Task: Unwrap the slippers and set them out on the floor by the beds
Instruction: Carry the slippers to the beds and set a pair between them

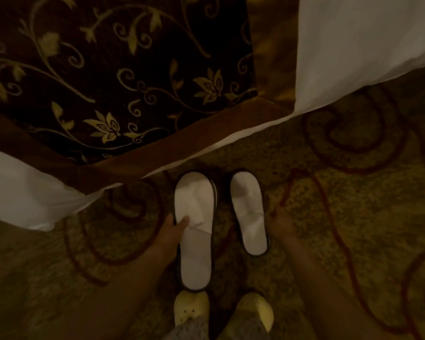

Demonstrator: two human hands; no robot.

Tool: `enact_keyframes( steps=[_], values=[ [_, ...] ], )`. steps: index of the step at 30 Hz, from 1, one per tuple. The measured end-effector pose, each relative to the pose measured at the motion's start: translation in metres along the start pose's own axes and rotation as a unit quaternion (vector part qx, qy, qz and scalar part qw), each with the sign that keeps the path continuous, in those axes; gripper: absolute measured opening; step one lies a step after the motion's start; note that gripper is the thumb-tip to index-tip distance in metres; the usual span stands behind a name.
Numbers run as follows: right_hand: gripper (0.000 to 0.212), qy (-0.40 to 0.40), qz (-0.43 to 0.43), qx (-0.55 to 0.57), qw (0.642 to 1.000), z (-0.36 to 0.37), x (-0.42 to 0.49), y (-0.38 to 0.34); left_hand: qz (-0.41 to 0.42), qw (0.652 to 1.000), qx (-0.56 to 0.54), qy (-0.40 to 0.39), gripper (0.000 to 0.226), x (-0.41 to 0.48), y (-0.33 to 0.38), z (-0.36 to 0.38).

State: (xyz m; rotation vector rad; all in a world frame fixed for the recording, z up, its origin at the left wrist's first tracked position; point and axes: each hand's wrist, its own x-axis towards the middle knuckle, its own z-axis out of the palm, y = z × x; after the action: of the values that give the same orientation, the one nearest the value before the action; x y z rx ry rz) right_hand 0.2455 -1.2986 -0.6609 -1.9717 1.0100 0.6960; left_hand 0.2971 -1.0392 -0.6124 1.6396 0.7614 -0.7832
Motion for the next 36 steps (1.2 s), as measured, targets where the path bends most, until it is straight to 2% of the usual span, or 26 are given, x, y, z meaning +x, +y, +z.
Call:
enact_keyframes(
  steps=[2,6,9,12,16,20,25,29,36],
  values=[
    [0.045,0.011,-0.097,-0.011,0.995,-0.009,-0.019,-0.016,0.018,0.997,0.069,0.007,0.053,-0.014,0.009,0.0],
    [0.056,0.021,-0.282,-0.046,0.958,-0.04,-0.072,-0.067,0.058,0.977,0.204,-0.016,0.058,-0.057,0.047,0.004],
    [0.059,0.028,-0.397,-0.116,0.91,-0.077,-0.118,-0.12,0.101,0.947,0.303,-0.032,0.06,-0.1,0.087,0.009],
    [0.063,0.032,-0.482,-0.222,0.847,-0.12,-0.166,-0.167,0.165,0.899,0.403,-0.052,0.053,-0.149,0.136,0.011],
    [0.055,0.031,-0.512,-0.322,0.796,-0.179,-0.236,-0.222,0.273,0.835,0.475,-0.047,0.049,-0.223,0.208,0.004],
    [0.038,0.072,-0.507,-0.336,0.79,-0.234,-0.311,-0.277,0.34,0.79,0.509,-0.021,0.047,-0.3,0.283,-0.016],
    [0.032,0.119,-0.522,-0.327,0.779,-0.287,-0.391,-0.352,0.398,0.772,0.495,0.024,0.044,-0.386,0.368,-0.054],
    [0.029,0.121,-0.549,-0.331,0.758,-0.304,-0.446,-0.411,0.435,0.752,0.49,0.069,0.04,-0.442,0.419,-0.099],
    [0.025,0.145,-0.593,-0.317,0.726,-0.282,-0.526,-0.497,0.463,0.76,0.445,0.096,0.04,-0.493,0.463,-0.201]
  ],
)
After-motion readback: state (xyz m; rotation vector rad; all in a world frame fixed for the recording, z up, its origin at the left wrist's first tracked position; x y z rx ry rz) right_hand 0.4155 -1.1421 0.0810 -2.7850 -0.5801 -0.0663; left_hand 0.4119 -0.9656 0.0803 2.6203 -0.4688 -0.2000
